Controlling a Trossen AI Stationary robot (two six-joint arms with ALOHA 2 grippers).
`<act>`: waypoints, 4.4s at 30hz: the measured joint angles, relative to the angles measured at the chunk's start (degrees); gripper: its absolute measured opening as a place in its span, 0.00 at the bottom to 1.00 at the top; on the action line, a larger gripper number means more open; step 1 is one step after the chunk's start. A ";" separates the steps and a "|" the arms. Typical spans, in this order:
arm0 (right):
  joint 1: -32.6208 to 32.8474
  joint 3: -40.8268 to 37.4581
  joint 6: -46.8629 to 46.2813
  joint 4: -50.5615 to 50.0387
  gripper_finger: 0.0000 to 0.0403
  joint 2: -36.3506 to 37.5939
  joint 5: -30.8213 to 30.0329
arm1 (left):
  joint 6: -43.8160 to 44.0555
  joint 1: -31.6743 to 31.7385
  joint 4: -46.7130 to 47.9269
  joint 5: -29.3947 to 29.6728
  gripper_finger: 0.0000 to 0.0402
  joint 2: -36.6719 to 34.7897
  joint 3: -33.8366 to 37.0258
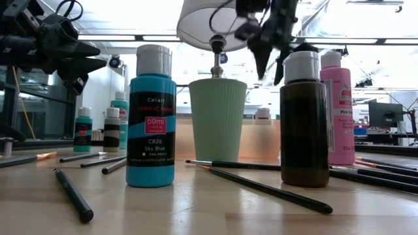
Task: Pick & Place Paint Supplies
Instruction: Adjust the small brown paint bottle in the orange bin
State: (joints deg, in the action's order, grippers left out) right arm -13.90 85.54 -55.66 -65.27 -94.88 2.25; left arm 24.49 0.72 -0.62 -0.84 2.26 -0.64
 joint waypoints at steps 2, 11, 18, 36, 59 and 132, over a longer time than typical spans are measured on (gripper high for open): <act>1.25 0.00 2.00 -0.12 0.47 1.50 -1.11 | 0.02 -0.01 0.00 0.00 0.31 0.00 0.00; 4.94 -0.02 15.70 -3.73 0.47 8.76 -6.64 | 0.04 0.00 0.00 0.00 0.31 0.00 0.00; 10.25 -0.07 21.34 1.98 0.47 14.63 -10.47 | 0.19 0.01 0.00 0.00 0.31 -0.01 0.00; 15.75 -37.09 20.67 49.91 0.47 44.28 -18.78 | 4.78 0.01 4.33 0.19 0.31 11.19 -6.40; 15.79 -61.52 24.02 67.34 0.47 73.48 -7.82 | 11.82 0.06 12.53 6.48 0.31 64.23 -45.41; 15.77 -85.11 22.93 85.12 0.47 86.30 8.25 | 1.28 17.57 47.68 -0.41 0.31 95.93 -81.13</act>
State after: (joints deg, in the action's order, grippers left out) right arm 1.87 0.43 -32.73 19.86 -8.58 10.50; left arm 25.77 18.29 47.06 -1.25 98.19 -81.78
